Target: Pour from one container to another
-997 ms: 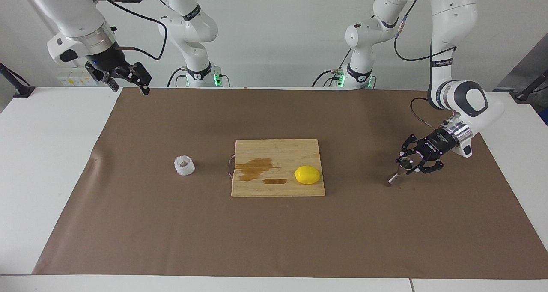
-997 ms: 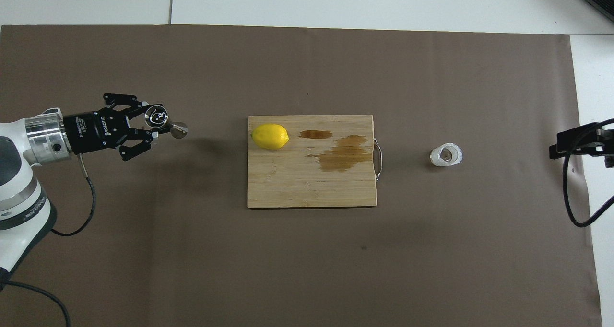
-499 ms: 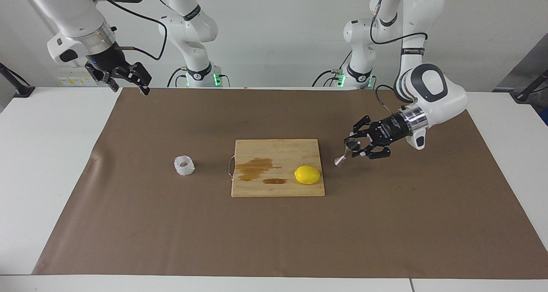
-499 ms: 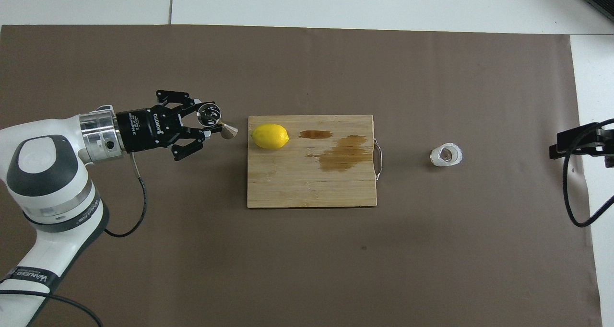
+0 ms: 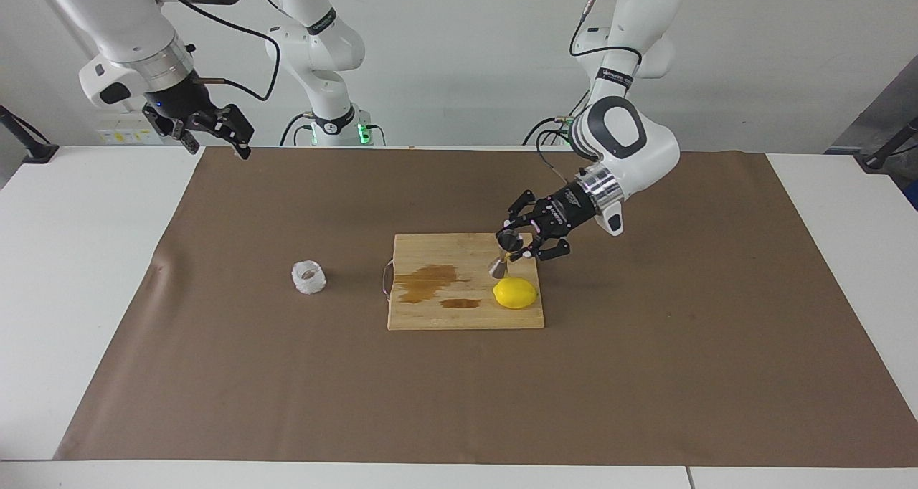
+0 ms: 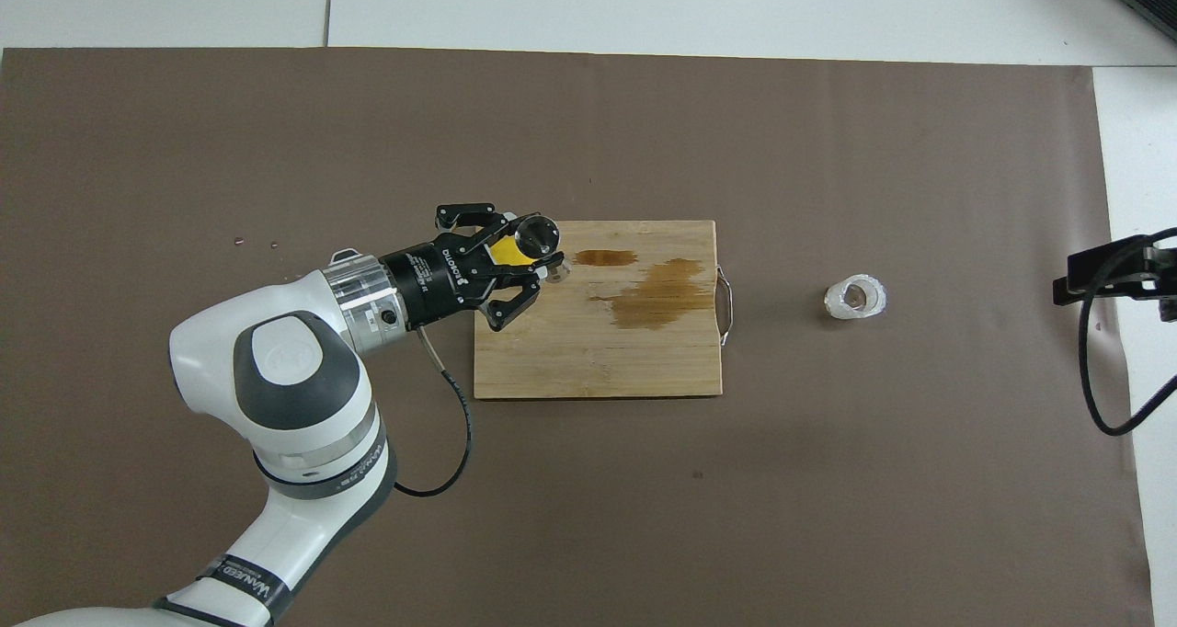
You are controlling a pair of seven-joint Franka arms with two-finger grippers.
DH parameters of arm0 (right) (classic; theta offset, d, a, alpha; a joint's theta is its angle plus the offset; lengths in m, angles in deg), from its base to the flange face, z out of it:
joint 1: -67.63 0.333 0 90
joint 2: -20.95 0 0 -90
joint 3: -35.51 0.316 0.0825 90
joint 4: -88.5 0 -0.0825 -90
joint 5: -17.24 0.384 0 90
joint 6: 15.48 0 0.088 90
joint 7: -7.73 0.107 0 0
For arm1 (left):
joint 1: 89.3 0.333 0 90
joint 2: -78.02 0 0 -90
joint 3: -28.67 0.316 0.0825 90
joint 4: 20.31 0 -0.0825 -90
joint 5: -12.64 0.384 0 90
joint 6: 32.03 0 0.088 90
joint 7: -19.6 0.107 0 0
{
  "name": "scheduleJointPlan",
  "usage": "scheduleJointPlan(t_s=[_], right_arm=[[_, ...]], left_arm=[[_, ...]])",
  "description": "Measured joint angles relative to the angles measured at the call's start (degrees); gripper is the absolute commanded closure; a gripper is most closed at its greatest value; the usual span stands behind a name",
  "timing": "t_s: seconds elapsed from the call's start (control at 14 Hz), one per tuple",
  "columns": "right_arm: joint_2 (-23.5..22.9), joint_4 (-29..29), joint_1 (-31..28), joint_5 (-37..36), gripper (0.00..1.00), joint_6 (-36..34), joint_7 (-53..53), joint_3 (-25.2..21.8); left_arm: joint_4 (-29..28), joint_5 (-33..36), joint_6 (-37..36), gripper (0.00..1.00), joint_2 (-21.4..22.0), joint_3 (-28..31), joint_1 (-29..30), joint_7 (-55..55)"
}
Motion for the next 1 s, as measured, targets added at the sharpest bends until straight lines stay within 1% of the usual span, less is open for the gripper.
scheduleJointPlan(t_s=[0.14, 0.28, 0.64, 1.0], right_arm=[[0.0, 0.0, 0.0, 0.0, 0.0, 0.0, 0.0, 0.0], [0.0, 0.0, 0.0, 0.0, 0.0, 0.0, 0.0, 0.0], [0.0, 0.0, 0.0, 0.0, 0.0, 0.0, 0.0, 0.0], [0.0, 0.0, 0.0, 0.0, 0.0, 0.0, 0.0, 0.0]], left_arm=[[0.1, -5.3, 5.1, 1.0, -0.9, -0.1, -4.4, 0.1], [1.4, -6.8, 7.2, 1.0, -3.2, -1.1, -7.0, 0.2], [7.6, -7.0, 9.1, 1.0, -9.3, -4.0, -7.2, 2.9], [11.0, -7.0, 10.4, 1.0, -12.9, -6.1, -7.2, 6.9]])
